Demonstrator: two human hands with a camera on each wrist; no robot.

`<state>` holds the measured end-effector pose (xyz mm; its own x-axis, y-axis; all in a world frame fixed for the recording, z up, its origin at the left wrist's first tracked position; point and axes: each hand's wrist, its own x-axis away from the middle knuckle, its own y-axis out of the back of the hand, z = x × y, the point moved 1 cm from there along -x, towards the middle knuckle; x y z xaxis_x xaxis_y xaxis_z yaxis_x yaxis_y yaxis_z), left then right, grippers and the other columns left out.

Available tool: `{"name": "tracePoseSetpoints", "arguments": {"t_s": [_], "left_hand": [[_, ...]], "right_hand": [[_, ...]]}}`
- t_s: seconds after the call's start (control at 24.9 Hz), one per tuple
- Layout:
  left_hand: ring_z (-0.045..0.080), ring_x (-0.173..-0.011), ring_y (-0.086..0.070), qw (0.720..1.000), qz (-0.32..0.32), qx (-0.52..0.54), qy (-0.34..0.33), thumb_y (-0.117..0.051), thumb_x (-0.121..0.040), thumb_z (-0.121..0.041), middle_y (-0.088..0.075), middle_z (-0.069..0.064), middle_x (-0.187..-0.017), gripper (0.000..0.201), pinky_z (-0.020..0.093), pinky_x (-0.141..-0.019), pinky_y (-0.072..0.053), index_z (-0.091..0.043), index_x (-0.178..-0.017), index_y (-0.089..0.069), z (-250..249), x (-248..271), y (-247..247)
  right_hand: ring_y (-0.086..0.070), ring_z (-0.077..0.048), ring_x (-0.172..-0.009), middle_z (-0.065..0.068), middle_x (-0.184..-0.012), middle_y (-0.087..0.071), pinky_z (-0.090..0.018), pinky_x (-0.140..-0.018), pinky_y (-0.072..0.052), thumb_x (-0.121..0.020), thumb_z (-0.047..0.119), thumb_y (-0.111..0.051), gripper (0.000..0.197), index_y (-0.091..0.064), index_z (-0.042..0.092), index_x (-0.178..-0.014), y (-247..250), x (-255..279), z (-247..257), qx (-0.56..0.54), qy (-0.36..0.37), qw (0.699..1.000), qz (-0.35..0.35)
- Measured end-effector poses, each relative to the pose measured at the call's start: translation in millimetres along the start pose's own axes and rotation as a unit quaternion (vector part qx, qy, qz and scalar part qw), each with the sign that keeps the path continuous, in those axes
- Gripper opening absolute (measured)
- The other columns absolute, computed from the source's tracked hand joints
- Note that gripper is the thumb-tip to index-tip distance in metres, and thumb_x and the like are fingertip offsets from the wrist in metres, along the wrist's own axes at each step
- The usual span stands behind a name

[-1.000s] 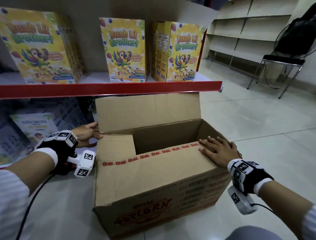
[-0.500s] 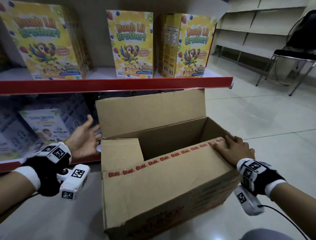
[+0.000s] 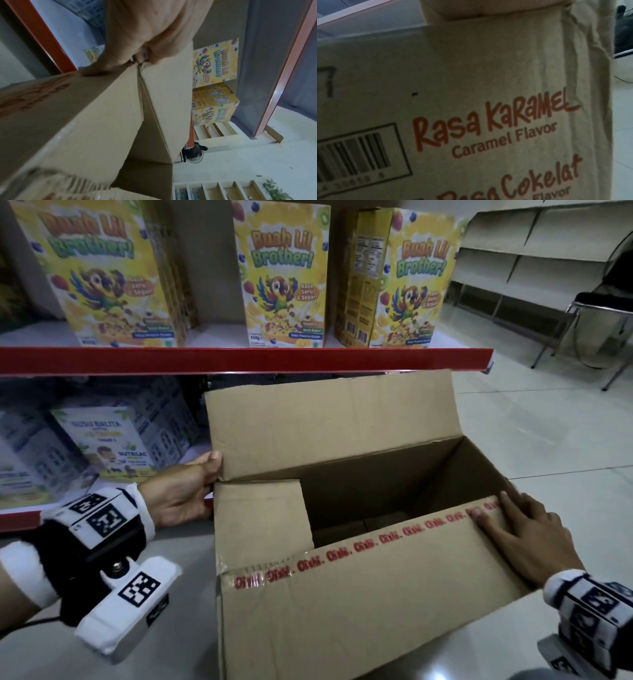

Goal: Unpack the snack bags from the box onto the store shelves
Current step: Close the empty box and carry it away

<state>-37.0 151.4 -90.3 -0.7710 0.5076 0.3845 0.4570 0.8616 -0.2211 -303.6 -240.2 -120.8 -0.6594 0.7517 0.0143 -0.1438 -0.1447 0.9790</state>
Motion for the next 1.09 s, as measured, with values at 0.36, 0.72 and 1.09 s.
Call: {"name": "tracePoseSetpoints", "arguments": {"t_s": [0.36,0.72,1.09], "left_hand": [[0.015,-0.098,-0.056,0.999,0.037,-0.001,-0.029,-0.019,-0.086,-0.075,-0.064,0.0,-0.113,0.076,0.034,-0.082,-0.042,-0.02,-0.116,-0.063,-24,-27,-16],[0.033,-0.115,-0.059,0.964,-0.023,-0.255,0.077,-0.065,-0.087,-0.025,-0.061,0.011,-0.128,0.079,0.055,-0.097,-0.046,-0.027,-0.149,-0.016,22,1,16],[0.028,-0.128,-0.048,0.955,0.06,-0.216,0.194,-0.017,-0.067,-0.082,-0.057,0.003,-0.134,0.088,0.06,-0.111,-0.028,-0.031,-0.131,-0.052,62,30,13]], "right_hand": [[-0.035,-0.04,-0.132,-0.013,-0.15,-0.036,-0.046,-0.109,-0.024,-0.091,0.061,-0.035,0.064,-0.025,0.032,-0.148,10,-23,18,-0.11,-0.064,0.992,-0.006],[-0.054,-0.028,-0.104,-0.01,-0.122,-0.056,-0.039,-0.081,-0.038,-0.062,0.091,-0.04,0.091,-0.053,0.031,-0.129,36,-53,11,-0.463,-0.168,0.865,0.095],[-0.052,-0.035,-0.117,-0.014,-0.136,-0.052,-0.046,-0.105,-0.038,-0.074,0.073,-0.055,0.082,-0.051,0.016,-0.133,19,-77,25,-0.233,-0.113,0.954,0.154]]}}
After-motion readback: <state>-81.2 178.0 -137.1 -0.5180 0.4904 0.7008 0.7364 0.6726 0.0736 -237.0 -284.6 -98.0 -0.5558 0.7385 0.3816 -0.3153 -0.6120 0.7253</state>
